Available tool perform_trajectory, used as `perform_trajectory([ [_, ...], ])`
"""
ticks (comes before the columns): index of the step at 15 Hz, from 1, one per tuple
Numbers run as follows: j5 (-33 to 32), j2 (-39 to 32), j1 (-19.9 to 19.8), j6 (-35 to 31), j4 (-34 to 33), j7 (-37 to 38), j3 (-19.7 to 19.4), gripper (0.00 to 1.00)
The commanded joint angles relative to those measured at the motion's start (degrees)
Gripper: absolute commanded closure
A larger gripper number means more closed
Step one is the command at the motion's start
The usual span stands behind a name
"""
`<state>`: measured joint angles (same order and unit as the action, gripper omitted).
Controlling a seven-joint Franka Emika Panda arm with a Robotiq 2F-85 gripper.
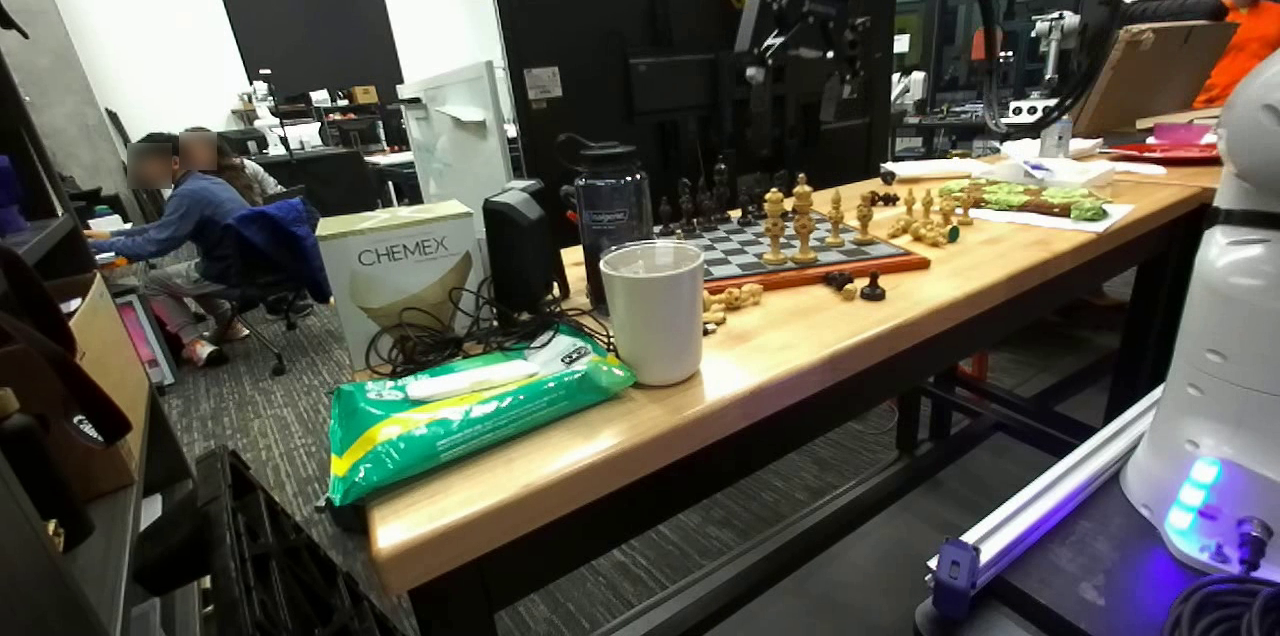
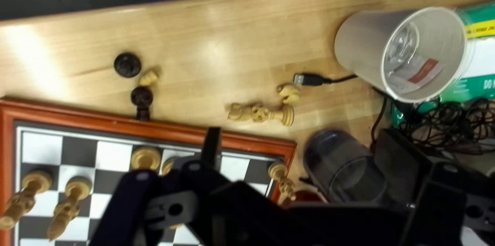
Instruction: Put the dark brown chess piece on the chess board
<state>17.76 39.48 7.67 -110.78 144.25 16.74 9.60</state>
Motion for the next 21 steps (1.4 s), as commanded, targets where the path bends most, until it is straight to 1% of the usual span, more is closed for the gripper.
perform_trajectory([
  [1, -5.8, -4.7, -4.2, 2.6, -6.9, -4.6, -3.5, 0.00],
  [4, -12.0, -8.5, -8.0, 0.7, -11.1, -7.0, -5.8, 0.00],
  [7, -16.6, -13.2, -10.7, -2.4, -15.0, -8.1, -7.9, 0.00],
  [8, -17.7, -14.7, -11.4, -3.9, -16.1, -7.8, -8.4, 0.00],
  [11, -21.2, -19.5, -13.9, -8.0, -19.6, -3.2, -8.7, 0.00],
  [12, -21.7, -20.9, -14.4, -8.6, -20.8, -1.8, -8.8, 0.00],
  [13, -20.3, -17.9, -13.1, -8.0, -17.6, -4.6, -9.4, 0.00],
  [15, -20.4, -19.5, -13.3, -8.3, -18.4, -4.5, -9.7, 0.00],
  [19, -20.4, -19.2, -13.0, -8.2, -18.3, -4.5, -9.6, 0.00],
  [21, -19.8, -20.9, -14.0, -8.1, -19.7, -2.2, -10.3, 0.00],
])
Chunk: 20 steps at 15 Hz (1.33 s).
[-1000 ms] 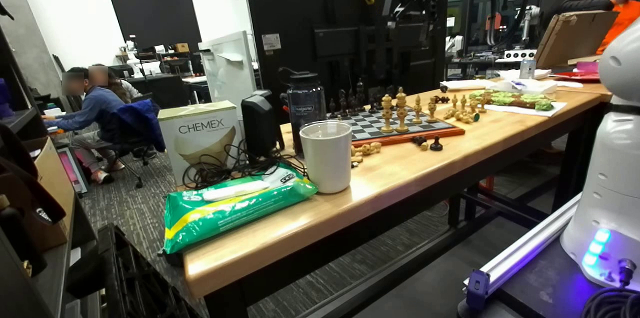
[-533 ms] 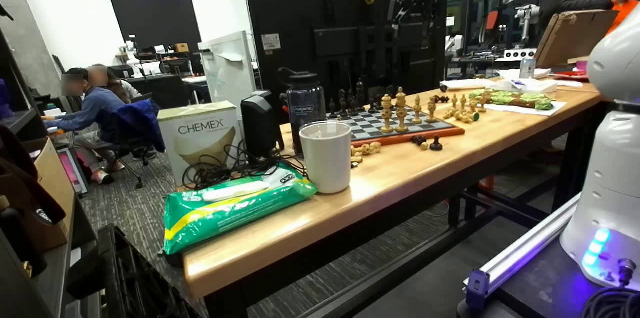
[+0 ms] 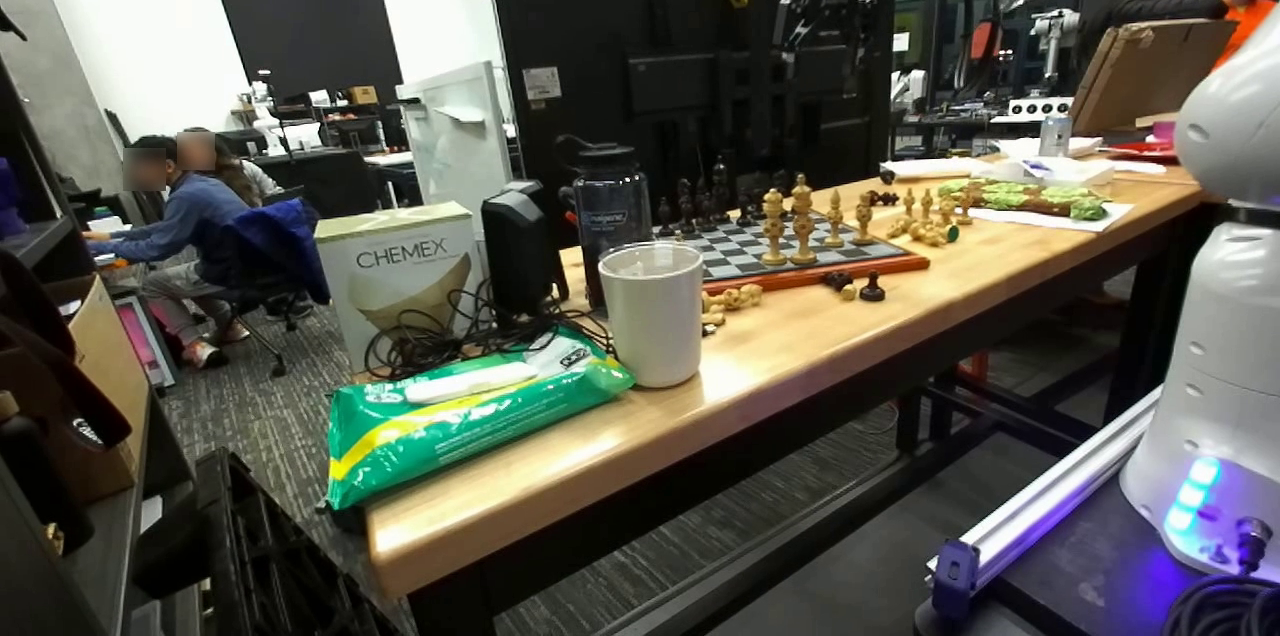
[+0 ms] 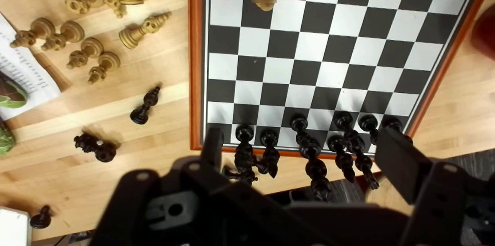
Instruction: Put the dark brown chess piece on the chess board
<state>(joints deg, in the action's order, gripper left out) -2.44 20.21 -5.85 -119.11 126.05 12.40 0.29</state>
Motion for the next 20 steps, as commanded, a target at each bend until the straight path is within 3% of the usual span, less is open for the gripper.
perform_trajectory([
  [1, 0.6, -2.3, -1.1, -0.1, -2.0, 3.6, -1.4, 0.00],
  [7, 1.2, -9.8, -4.5, -3.6, -6.0, 10.3, -5.8, 0.00],
  [13, 5.0, -17.8, -5.0, -11.3, -8.0, 10.5, -9.0, 0.00],
  [20, 3.8, -16.8, -4.5, -10.7, -6.7, 9.8, -9.0, 0.00],
])
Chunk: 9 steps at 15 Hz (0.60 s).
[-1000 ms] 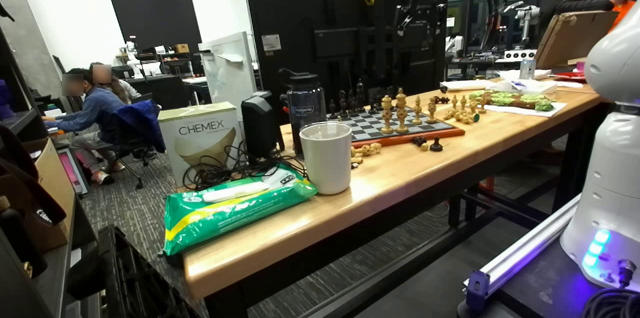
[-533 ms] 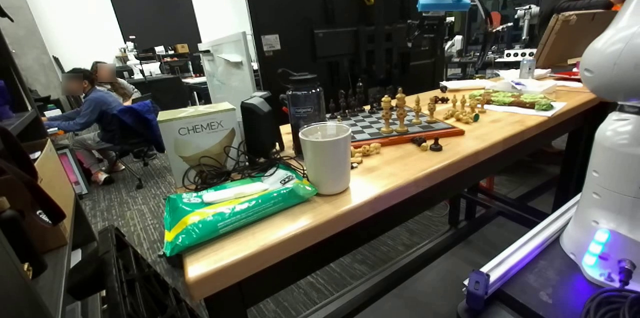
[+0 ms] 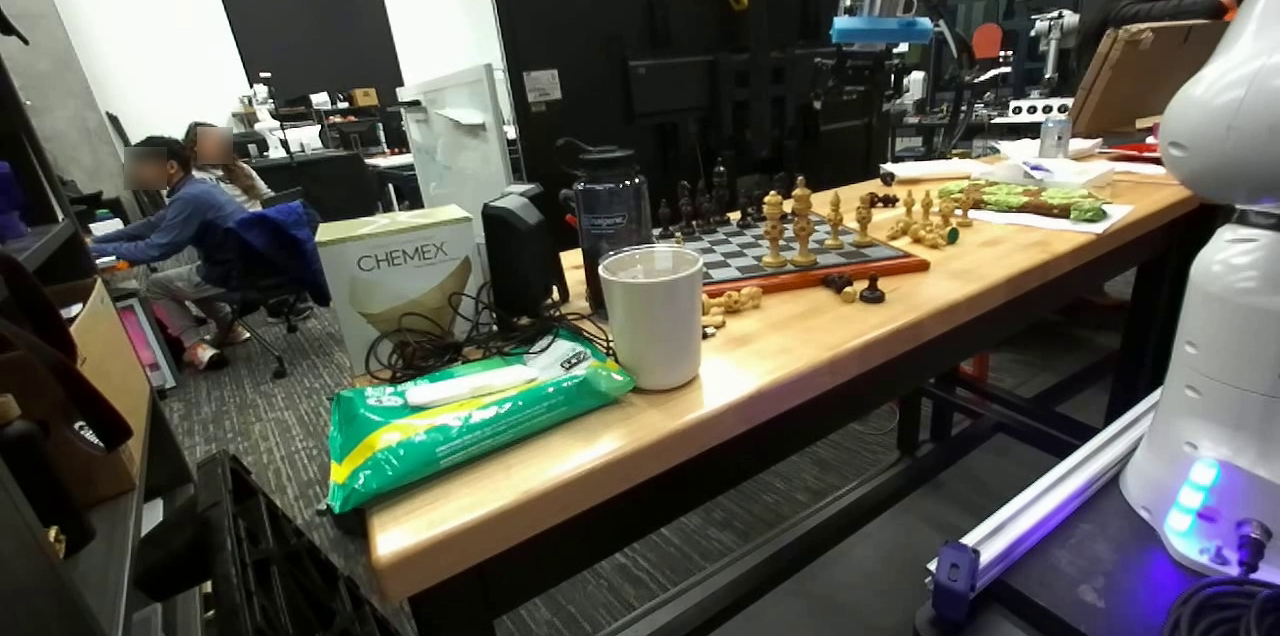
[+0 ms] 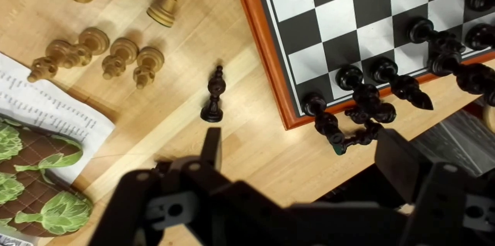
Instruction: Put the dark brown chess piece on the chess board
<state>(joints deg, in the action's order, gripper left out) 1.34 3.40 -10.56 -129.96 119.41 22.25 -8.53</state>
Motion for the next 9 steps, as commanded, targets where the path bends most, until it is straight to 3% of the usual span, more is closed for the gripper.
perform_trajectory([
  [1, 1.0, -1.2, 0.0, 0.6, -1.0, -0.6, -0.5, 0.00],
  [9, 10.2, -12.2, -1.5, 2.2, -6.8, -5.9, -3.0, 0.00],
])
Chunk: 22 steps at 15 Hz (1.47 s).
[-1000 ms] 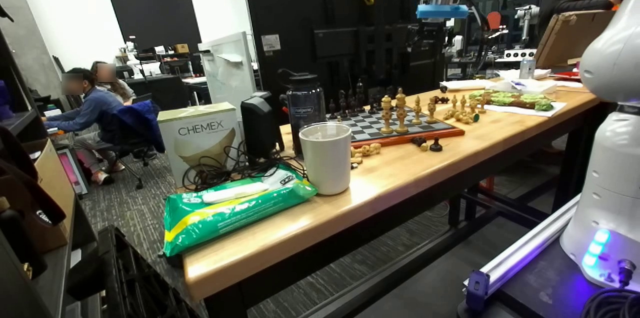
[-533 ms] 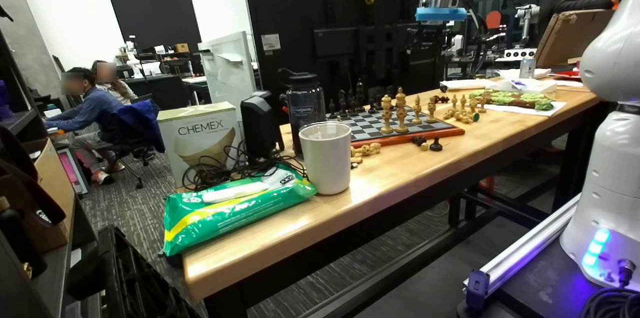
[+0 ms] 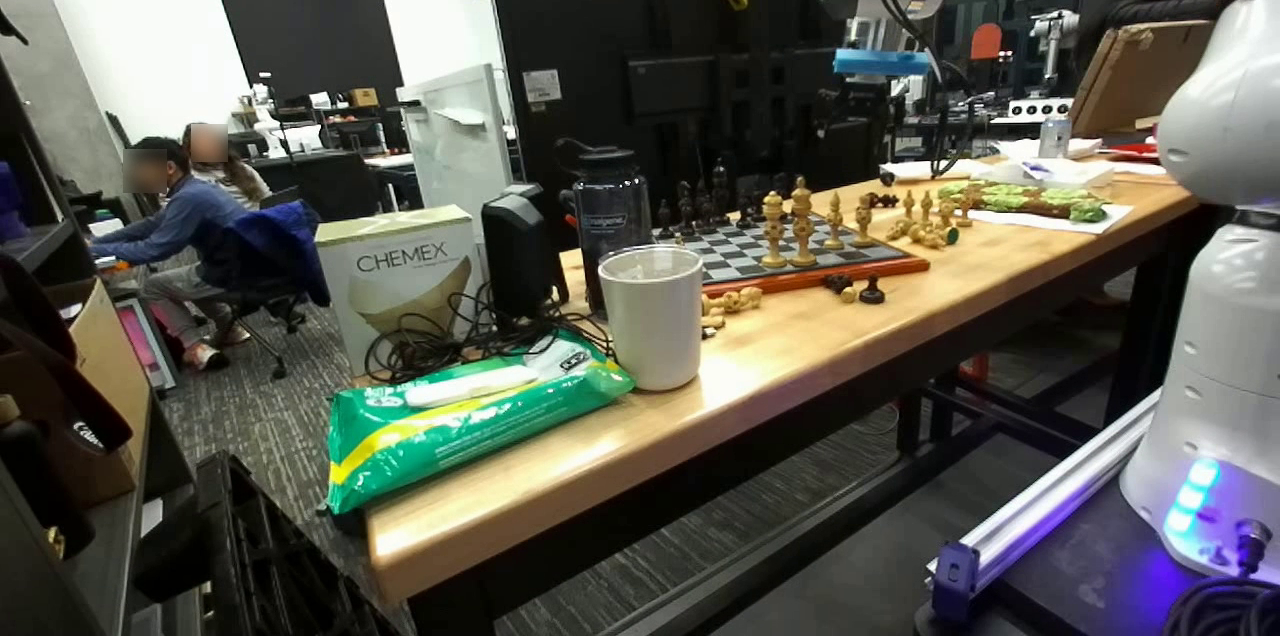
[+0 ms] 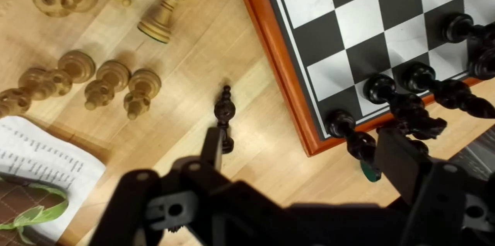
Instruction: Put the dark brown chess piece on the chess board
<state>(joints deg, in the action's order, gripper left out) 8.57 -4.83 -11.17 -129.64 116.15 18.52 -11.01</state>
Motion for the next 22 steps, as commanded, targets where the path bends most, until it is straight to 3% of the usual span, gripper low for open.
perform_trajectory([
  [1, 3.7, -5.2, -1.2, 2.2, -4.2, -2.2, -0.7, 0.00],
  [10, 5.8, -12.5, -3.2, 4.1, -7.9, -1.8, -1.4, 0.00],
  [22, 7.2, -17.0, -4.1, 3.6, -9.1, -2.8, -1.0, 0.00],
])
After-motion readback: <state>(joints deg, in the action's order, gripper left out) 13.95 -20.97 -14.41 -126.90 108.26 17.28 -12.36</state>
